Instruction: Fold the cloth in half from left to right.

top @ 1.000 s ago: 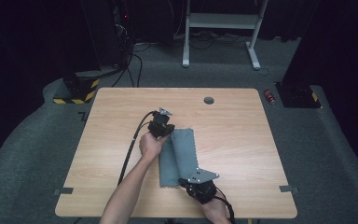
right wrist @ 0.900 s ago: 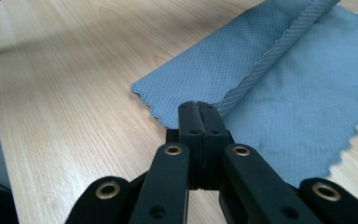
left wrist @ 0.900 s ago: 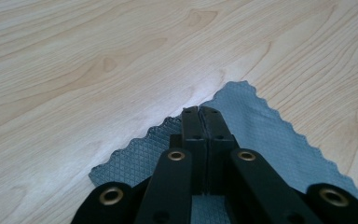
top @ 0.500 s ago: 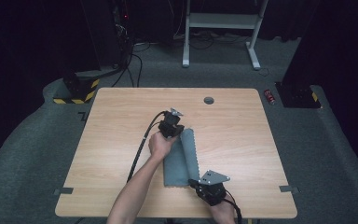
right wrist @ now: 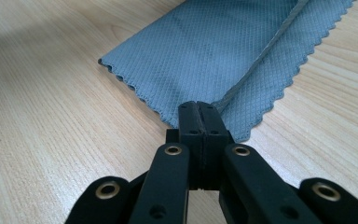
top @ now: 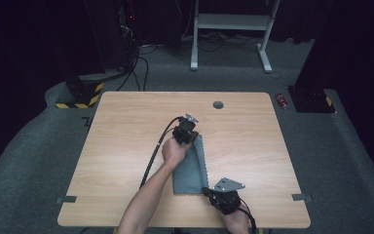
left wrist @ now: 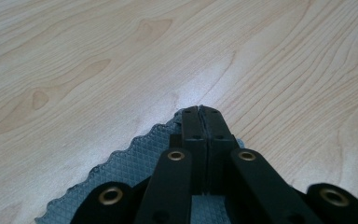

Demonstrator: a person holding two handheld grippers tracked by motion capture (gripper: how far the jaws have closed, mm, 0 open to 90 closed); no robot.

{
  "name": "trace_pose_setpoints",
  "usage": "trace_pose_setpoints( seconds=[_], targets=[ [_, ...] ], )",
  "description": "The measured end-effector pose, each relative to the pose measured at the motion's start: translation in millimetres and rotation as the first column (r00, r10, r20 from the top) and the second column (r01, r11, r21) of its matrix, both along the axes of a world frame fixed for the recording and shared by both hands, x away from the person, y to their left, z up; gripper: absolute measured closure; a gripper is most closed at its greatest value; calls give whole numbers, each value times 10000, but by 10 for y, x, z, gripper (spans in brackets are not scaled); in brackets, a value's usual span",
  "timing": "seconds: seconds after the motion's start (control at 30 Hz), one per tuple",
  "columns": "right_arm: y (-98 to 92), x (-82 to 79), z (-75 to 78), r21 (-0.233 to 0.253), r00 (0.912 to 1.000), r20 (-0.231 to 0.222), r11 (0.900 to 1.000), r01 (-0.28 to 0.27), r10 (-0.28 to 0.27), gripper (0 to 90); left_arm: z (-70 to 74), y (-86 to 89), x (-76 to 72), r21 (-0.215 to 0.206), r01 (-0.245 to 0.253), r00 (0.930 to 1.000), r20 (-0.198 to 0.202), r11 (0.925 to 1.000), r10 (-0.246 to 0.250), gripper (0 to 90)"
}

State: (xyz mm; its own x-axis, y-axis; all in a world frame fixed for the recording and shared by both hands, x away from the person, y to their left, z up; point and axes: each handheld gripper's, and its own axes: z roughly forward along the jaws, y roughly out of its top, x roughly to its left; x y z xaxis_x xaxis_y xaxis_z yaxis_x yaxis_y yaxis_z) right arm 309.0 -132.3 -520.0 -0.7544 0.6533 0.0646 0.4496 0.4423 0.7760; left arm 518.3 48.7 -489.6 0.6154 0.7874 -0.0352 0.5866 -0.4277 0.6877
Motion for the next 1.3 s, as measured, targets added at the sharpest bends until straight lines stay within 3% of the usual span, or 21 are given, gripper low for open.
trace_pose_setpoints(
  seconds=[0.33,0.47,0.6,0.73,0.87,0.97,1.0,1.03,1.3],
  targets=[
    [-57,16,-14,-92,9997,-144,9998,175,-177,900,-48,-63,21,-55,96,10000,-13,9999,-96,892],
    [-64,25,-22,-125,9993,-257,9996,268,-271,895,-61,-83,26,-31,64,9998,173,10000,-64,872],
    [-90,53,-30,-121,9976,-404,9984,551,-555,797,-26,-51,6,-208,-227,9993,290,9995,233,610],
    [-175,97,41,-28,9951,-232,9953,964,-965,762,87,89,-81,-374,-477,9973,539,9982,496,527],
    [-213,210,124,-225,9954,-120,9953,947,-949,743,154,282,-274,-480,-541,9971,514,9974,566,481],
    [-174,293,132,-482,9968,-156,9958,776,-784,718,119,421,-499,-367,-531,9978,388,9979,545,463],
    [-154,325,126,-605,9975,-109,9958,685,-693,710,119,421,-499,-367,-531,9978,388,9979,545,452],
    [-129,351,120,-704,9979,-130,9956,622,-632,704,69,515,-669,-463,-569,9979,278,9973,582,441],
    [80,472,57,-1255,9998,-190,9921,87,-112,613,-117,754,-1354,-797,-568,9982,133,9952,580,384]
  ],
)
